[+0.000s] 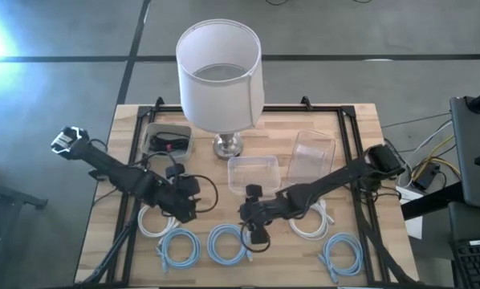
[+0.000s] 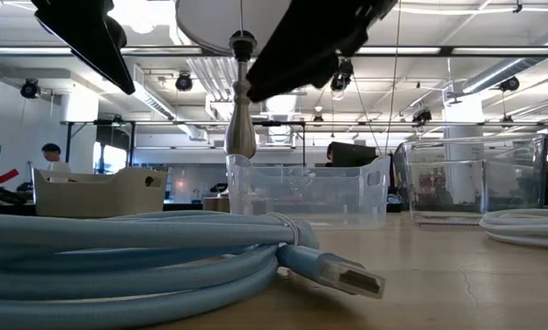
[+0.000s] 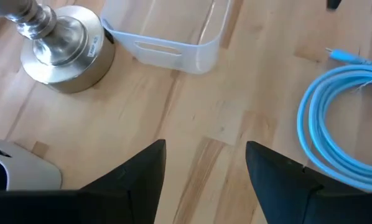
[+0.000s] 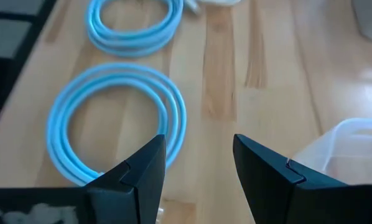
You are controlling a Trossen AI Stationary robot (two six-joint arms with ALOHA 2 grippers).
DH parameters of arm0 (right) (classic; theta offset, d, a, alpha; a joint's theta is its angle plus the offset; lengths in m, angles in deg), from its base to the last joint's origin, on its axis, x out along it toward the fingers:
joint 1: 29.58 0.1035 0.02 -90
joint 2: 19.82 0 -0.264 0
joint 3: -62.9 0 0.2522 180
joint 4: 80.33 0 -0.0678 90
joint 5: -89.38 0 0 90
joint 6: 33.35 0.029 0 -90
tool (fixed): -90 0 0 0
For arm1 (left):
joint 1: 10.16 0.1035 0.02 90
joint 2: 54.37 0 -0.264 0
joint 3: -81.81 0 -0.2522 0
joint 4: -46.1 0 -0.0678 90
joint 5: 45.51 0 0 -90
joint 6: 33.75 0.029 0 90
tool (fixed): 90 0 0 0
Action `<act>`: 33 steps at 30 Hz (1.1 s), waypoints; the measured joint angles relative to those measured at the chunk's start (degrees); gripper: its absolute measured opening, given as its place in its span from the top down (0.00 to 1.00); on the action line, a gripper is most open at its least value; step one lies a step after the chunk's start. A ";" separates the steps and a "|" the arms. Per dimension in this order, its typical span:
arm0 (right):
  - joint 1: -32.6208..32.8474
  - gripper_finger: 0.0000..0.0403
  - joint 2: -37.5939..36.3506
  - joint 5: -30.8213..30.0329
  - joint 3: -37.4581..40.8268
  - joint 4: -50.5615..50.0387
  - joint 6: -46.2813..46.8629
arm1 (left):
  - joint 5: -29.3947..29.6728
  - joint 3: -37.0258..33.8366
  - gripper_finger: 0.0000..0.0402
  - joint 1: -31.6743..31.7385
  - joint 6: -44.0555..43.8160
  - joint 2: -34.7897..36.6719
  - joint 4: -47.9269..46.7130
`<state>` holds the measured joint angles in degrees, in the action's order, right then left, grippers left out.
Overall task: Pick & Place USB Port
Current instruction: Put the left white USB cable into the left transparent bin
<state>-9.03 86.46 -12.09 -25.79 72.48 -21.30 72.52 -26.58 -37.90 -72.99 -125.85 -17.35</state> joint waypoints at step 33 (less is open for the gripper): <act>-0.57 0.54 0.28 1.19 -0.33 0.32 0.95 | -43.30 -19.74 0.45 -0.64 -31.06 -7.04 9.95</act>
<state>-9.59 86.74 -10.89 -26.12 72.80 -20.35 29.22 -46.32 -38.55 -104.05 -132.90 -7.41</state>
